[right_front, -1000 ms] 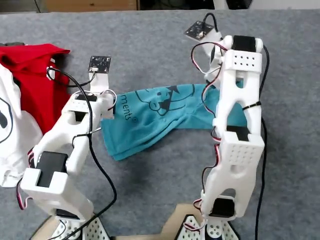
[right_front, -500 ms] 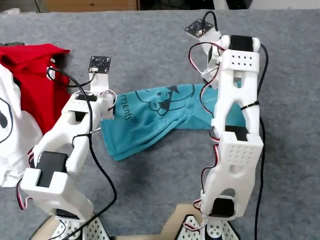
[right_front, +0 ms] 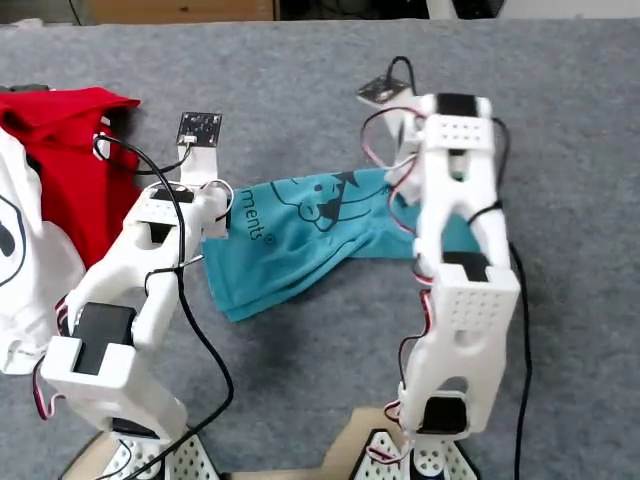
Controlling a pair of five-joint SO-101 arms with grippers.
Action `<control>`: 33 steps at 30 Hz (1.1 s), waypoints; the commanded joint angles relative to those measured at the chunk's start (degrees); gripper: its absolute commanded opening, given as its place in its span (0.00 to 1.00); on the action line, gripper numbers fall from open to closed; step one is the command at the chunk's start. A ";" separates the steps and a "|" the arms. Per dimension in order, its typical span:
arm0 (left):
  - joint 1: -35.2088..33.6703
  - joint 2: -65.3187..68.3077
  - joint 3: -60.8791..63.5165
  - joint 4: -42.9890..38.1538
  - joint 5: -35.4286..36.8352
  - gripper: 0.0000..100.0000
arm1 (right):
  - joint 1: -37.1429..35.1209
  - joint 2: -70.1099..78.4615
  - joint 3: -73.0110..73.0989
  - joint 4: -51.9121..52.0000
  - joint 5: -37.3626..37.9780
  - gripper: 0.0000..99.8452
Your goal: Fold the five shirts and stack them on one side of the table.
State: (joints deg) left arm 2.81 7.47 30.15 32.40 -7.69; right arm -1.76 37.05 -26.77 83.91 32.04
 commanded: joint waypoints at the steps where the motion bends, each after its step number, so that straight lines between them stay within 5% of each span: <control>1: 0.35 -0.31 -2.64 0.35 -0.35 0.02 | -3.82 1.36 1.80 -6.33 -0.88 0.00; 6: 0.35 -0.31 -2.64 0.18 -0.35 0.02 | -4.53 6.73 1.01 -8.09 -0.70 0.00; 17: 0.09 -0.31 -2.73 0.09 0.09 0.02 | -0.84 -2.86 -18.33 7.21 -1.05 0.00; 23: -3.08 -0.40 -5.01 2.37 6.33 0.03 | 1.45 -5.76 -21.93 2.64 -23.91 0.00; 27: -7.21 -0.40 -13.10 13.63 10.81 0.12 | 5.05 -2.24 -17.98 -5.89 -33.32 0.00; 33: -7.91 -0.40 -32.88 44.04 14.77 0.15 | 9.54 4.79 -12.53 -18.11 -38.15 0.00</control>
State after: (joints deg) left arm -5.10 7.56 8.26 61.41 6.02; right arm 4.57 41.54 -39.43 70.46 -4.00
